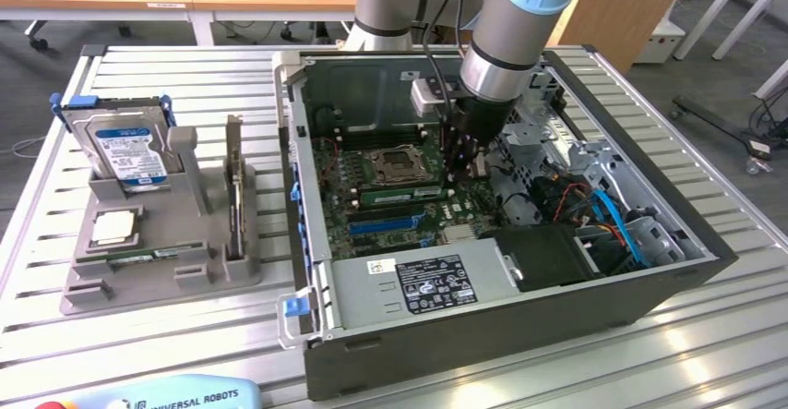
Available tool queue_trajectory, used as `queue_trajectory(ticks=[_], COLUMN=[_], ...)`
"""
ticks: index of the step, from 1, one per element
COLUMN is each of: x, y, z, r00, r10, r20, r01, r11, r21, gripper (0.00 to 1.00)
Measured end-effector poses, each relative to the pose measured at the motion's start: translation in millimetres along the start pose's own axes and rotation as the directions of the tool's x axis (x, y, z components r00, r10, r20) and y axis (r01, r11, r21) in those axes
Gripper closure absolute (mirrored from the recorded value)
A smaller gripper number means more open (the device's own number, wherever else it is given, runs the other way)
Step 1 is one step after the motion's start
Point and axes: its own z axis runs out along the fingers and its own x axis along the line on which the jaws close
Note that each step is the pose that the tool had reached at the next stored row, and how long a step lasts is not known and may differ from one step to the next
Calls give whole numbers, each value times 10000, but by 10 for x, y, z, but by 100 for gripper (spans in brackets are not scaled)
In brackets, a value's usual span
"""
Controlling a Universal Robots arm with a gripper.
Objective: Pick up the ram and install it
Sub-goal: 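Press down the ram until it locks into place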
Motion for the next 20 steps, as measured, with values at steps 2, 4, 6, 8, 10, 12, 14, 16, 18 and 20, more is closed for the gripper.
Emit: queue_trajectory(ticks=[2,4,6,8,10,12,14,16,18,20], x=[0,0,0,0,0,0,0,0,0,0], y=[0,0,0,0,0,0,0,0,0,0], z=[0,0,2,3,4,5,5,5,6,8], r00=[10000,10000,10000,10000,10000,10000,10000,10000,10000,10000], r10=[0,0,0,0,0,0,-1,0,0,0], r20=[0,-1,0,-1,0,0,0,0,0,0], r01=[0,0,0,0,0,0,1,0,0,0], r11=[10000,10000,10000,10000,10000,10000,10000,10000,10000,10000], r21=[0,0,0,0,0,0,0,0,0,0], gripper=[90,90,90,90,90,90,90,90,90,90])
